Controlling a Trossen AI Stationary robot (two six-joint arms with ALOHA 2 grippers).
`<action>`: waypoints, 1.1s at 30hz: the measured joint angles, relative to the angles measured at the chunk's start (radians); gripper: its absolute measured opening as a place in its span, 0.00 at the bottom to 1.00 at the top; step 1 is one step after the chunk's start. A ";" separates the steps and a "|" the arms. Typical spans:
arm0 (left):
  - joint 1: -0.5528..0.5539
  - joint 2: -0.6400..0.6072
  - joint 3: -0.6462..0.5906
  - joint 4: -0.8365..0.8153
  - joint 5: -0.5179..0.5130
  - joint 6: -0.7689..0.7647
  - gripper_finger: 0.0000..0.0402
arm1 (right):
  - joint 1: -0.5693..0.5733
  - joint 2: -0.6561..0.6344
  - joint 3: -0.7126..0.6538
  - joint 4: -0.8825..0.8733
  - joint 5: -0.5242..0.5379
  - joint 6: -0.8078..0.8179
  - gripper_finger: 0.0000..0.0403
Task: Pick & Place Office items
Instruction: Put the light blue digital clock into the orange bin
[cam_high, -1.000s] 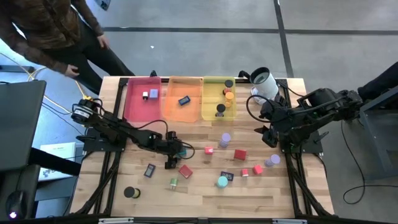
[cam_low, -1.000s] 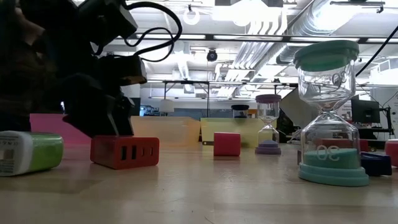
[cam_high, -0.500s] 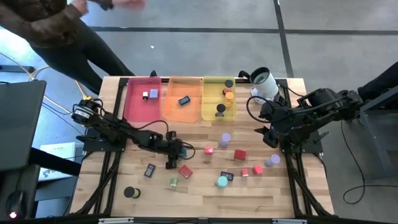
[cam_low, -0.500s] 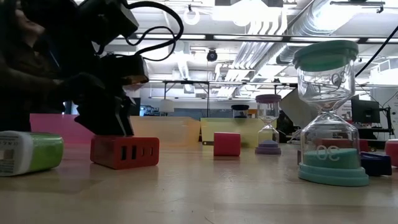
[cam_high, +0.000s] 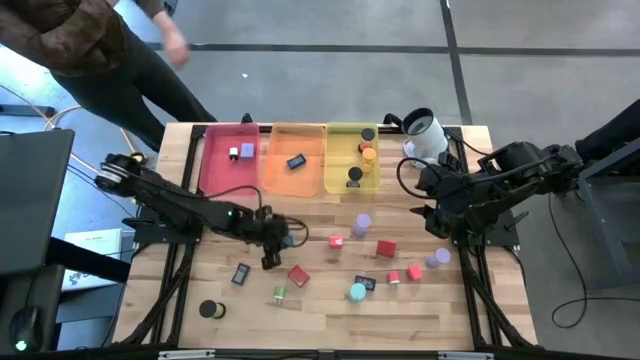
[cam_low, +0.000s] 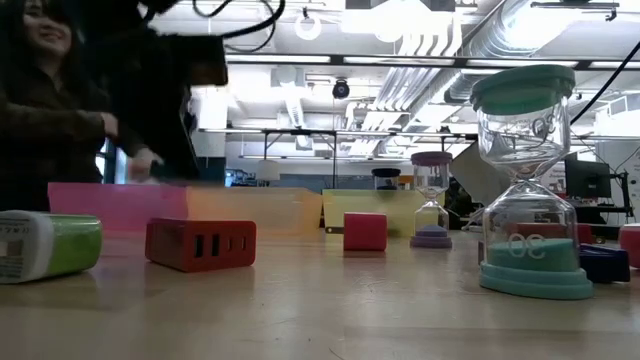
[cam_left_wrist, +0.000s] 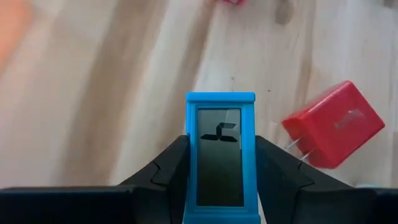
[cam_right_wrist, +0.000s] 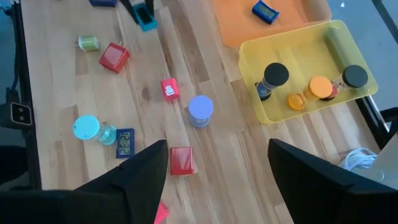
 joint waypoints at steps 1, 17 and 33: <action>0.005 -0.013 0.030 -0.059 -0.010 -0.001 0.33 | 0.000 0.000 0.000 0.000 0.002 -0.007 0.66; 0.580 -0.055 0.377 -0.359 0.008 -0.043 0.33 | -0.105 0.000 0.000 0.010 0.132 -0.065 0.66; 0.950 0.305 0.378 -0.109 0.178 0.030 0.33 | -0.299 0.000 0.000 0.085 0.132 -0.160 0.66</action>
